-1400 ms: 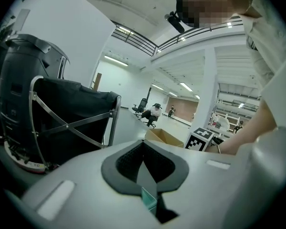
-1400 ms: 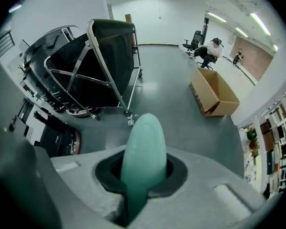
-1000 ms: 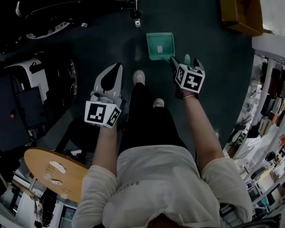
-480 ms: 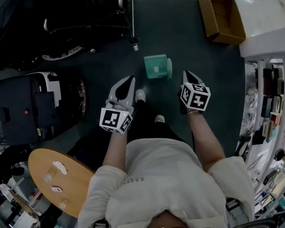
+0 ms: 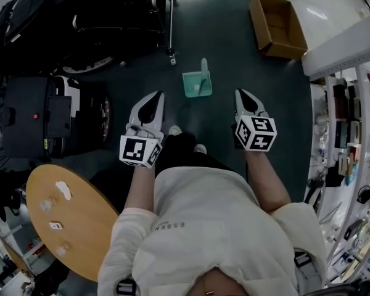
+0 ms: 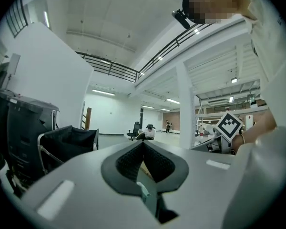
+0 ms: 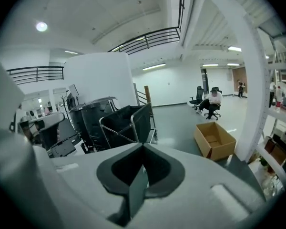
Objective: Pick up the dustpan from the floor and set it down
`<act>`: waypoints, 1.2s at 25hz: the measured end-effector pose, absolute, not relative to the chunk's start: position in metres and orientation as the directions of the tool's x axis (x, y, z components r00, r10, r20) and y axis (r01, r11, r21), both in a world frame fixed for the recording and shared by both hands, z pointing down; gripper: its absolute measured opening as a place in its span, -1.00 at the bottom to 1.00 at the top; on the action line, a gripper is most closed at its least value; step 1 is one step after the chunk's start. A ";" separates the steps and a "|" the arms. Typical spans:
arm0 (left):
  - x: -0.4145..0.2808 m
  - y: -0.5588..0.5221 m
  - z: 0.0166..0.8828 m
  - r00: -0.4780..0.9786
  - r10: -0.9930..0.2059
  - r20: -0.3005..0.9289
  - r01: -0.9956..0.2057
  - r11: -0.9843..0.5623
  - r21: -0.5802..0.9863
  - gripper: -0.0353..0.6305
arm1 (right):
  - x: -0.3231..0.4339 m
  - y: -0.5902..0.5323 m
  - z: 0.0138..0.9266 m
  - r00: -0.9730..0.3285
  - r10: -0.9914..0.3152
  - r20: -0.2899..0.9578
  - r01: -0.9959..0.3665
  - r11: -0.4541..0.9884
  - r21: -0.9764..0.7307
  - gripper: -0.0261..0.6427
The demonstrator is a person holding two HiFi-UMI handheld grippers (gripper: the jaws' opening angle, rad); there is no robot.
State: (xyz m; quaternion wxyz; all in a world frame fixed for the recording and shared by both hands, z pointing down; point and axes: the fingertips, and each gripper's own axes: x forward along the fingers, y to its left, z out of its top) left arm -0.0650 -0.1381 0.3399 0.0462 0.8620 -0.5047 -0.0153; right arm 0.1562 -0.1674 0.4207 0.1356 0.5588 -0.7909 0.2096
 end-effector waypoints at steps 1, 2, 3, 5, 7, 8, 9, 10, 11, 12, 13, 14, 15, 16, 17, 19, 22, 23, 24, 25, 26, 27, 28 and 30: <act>-0.064 -0.128 0.338 0.485 -0.874 0.029 -0.872 -0.481 0.093 -0.84 | 0.158 -0.156 0.416 -0.348 -0.831 0.433 -0.937 0.307 -0.165 -0.95; -0.063 -0.117 0.337 0.480 -0.877 0.037 -0.875 -0.475 0.096 -0.84 | 0.159 -0.144 0.410 -0.360 -0.835 0.416 -0.933 0.329 -0.148 -0.95; -0.063 -0.108 0.336 0.473 -0.880 0.043 -0.878 -0.467 0.104 -0.84 | 0.159 -0.132 0.405 -0.373 -0.837 0.400 -0.927 0.351 -0.129 -0.95; -0.065 -0.089 0.336 0.461 -0.886 0.051 -0.883 -0.453 0.122 -0.84 | 0.157 -0.109 0.395 -0.390 -0.843 0.371 -0.918 0.388 -0.083 -0.95; -0.067 -0.070 0.336 0.457 -0.888 0.056 -0.885 -0.447 0.129 -0.84 | 0.154 -0.087 0.385 -0.398 -0.851 0.343 -0.912 0.408 -0.044 -0.95; -0.068 -0.059 0.336 0.459 -0.887 0.058 -0.884 -0.449 0.129 -0.84 | 0.152 -0.076 0.381 -0.400 -0.855 0.330 -0.910 0.413 -0.033 -0.95; -0.067 -0.048 0.337 0.464 -0.884 0.060 -0.882 -0.454 0.127 -0.84 | 0.150 -0.065 0.377 -0.402 -0.858 0.319 -0.909 0.415 -0.027 -0.95; -0.065 -0.035 0.337 0.470 -0.881 0.062 -0.879 -0.460 0.125 -0.84 | 0.149 -0.052 0.374 -0.403 -0.861 0.312 -0.909 0.415 -0.027 -0.95; -0.063 -0.021 0.336 0.476 -0.877 0.064 -0.876 -0.467 0.121 -0.84 | 0.147 -0.039 0.372 -0.404 -0.862 0.307 -0.909 0.415 -0.030 -0.95; -0.062 -0.006 0.336 0.481 -0.874 0.065 -0.874 -0.472 0.118 -0.84 | 0.145 -0.025 0.371 -0.406 -0.861 0.305 -0.909 0.416 -0.035 -0.95; -0.062 0.009 0.335 0.485 -0.872 0.065 -0.872 -0.476 0.117 -0.84 | 0.141 -0.011 0.370 -0.409 -0.860 0.304 -0.908 0.418 -0.040 -0.95; -0.063 0.024 0.334 0.488 -0.871 0.066 -0.870 -0.478 0.119 -0.84 | 0.136 0.003 0.370 -0.413 -0.859 0.303 -0.906 0.421 -0.043 -0.95; -0.063 0.039 0.333 0.489 -0.870 0.066 -0.869 -0.479 0.122 -0.84 | 0.132 0.019 0.369 -0.418 -0.857 0.302 -0.904 0.426 -0.042 -0.95; -0.064 0.055 0.333 0.487 -0.871 0.067 -0.870 -0.477 0.126 -0.84 | 0.128 0.035 0.369 -0.421 -0.856 0.302 -0.902 0.431 -0.035 -0.95; -0.065 0.070 0.332 0.484 -0.872 0.067 -0.871 -0.474 0.129 -0.84 | 0.125 0.050 0.368 -0.421 -0.855 0.303 -0.900 0.435 -0.025 -0.95; -0.067 0.097 0.331 0.481 -0.874 0.071 -0.873 -0.470 0.130 -0.84 | 0.118 0.080 0.367 -0.421 -0.854 0.306 -0.899 0.439 -0.012 -0.95; -0.069 0.133 0.332 0.485 -0.871 0.077 -0.871 -0.473 0.129 -0.84 | 0.110 0.119 0.367 -0.424 -0.850 0.312 -0.897 0.441 -0.016 -0.95; -0.069 0.143 0.332 0.486 -0.871 0.079 -0.871 -0.474 0.131 -0.84 | 0.109 0.129 0.367 -0.425 -0.849 0.315 -0.897 0.442 -0.018 -0.95; -0.069 0.152 0.332 0.486 -0.870 0.081 -0.871 -0.474 0.133 -0.84 | 0.109 0.138 0.366 -0.426 -0.847 0.318 -0.896 0.443 -0.020 -0.95; -0.068 0.160 0.332 0.486 -0.870 0.082 -0.870 -0.473 0.135 -0.84 | 0.109 0.146 0.366 -0.426 -0.846 0.321 -0.896 0.443 -0.022 -0.95; -0.067 0.168 0.332 0.486 -0.870 0.085 -0.871 -0.473 0.137 -0.84 | 0.110 0.153 0.367 -0.426 -0.844 0.325 -0.897 0.442 -0.026 -0.95; -0.066 0.175 0.333 0.484 -0.871 0.087 -0.871 -0.471 0.138 -0.84 | 0.112 0.158 0.368 -0.426 -0.843 0.330 -0.897 0.440 -0.033 -0.95; -0.065 0.180 0.334 0.481 -0.872 0.089 -0.873 -0.467 0.137 -0.84 | 0.113 0.163 0.369 -0.425 -0.842 0.333 -0.898 0.438 -0.040 -0.95; -0.065 0.185 0.335 0.468 -0.879 0.090 -0.881 -0.455 0.133 -0.84 | 0.116 0.167 0.370 -0.426 -0.842 0.331 -0.899 0.436 -0.048 -0.95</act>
